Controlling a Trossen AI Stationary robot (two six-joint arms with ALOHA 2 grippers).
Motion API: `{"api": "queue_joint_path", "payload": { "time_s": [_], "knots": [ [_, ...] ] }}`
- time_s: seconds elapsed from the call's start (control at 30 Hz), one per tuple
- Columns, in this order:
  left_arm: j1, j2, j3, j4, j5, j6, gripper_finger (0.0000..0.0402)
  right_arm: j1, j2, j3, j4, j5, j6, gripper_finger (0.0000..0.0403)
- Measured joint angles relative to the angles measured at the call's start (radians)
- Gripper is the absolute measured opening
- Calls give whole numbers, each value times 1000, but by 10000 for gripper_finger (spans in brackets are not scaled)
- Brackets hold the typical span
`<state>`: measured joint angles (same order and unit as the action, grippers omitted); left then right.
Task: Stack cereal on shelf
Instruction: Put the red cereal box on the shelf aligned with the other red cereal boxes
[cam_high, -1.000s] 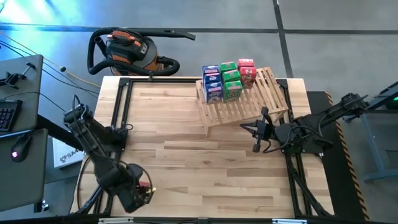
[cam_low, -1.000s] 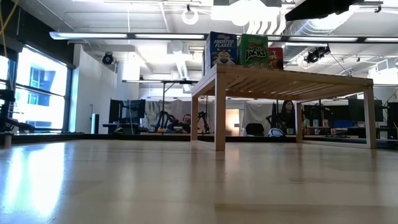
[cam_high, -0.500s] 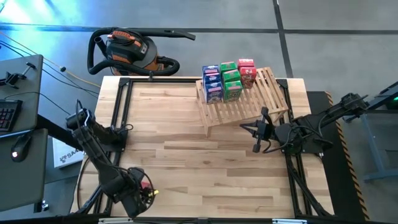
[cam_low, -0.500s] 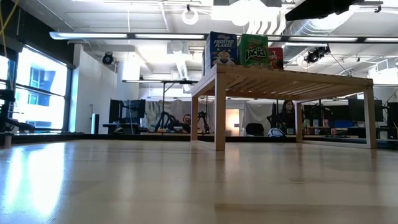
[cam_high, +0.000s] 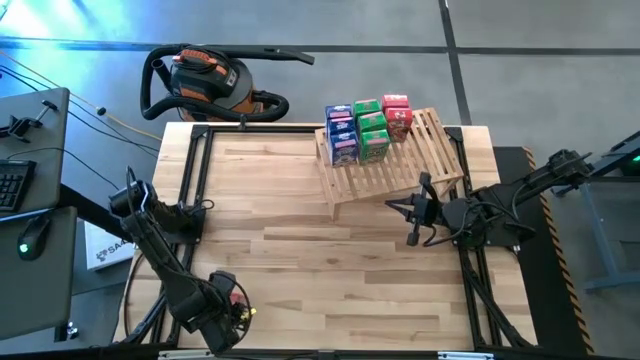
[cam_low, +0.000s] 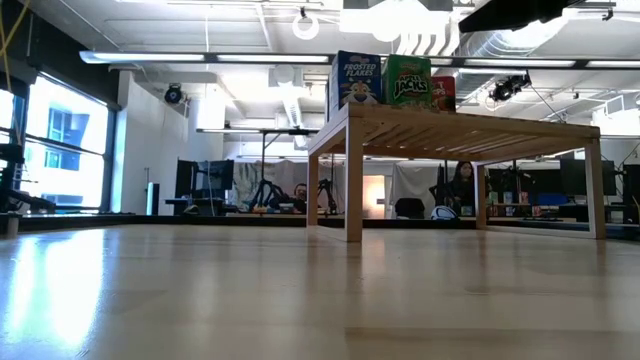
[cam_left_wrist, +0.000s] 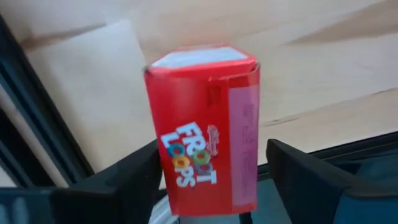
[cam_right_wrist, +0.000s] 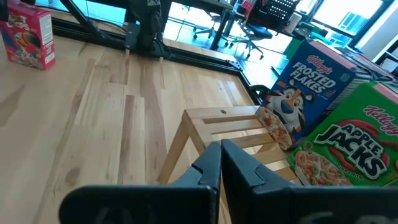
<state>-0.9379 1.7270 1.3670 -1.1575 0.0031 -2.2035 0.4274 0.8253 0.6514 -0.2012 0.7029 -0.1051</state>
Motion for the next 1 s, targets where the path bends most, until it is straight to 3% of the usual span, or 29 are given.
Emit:
{"api": "queue_joint_path", "payload": {
  "time_s": [0.2, 0.4, 0.67, 0.83, 1.0],
  "knots": [
    [20, -8, 0, -8, -39, 116, 225, 0, 0, 0, 2, -5, 3, 2],
    [103, -26, 3, -10, -86, 341, 189, 0, 0, 0, 17, -7, 17, 2],
    [339, -45, 9, 47, -210, 859, 177, 0, 0, 1, 42, -26, 21, 2],
    [497, -45, 9, 274, -223, 1244, 177, 0, 0, 1, 49, -74, 32, 2],
    [604, -43, 9, 484, -160, 1520, 177, 1, 0, 1, 49, -118, 93, 2]
  ]
}}
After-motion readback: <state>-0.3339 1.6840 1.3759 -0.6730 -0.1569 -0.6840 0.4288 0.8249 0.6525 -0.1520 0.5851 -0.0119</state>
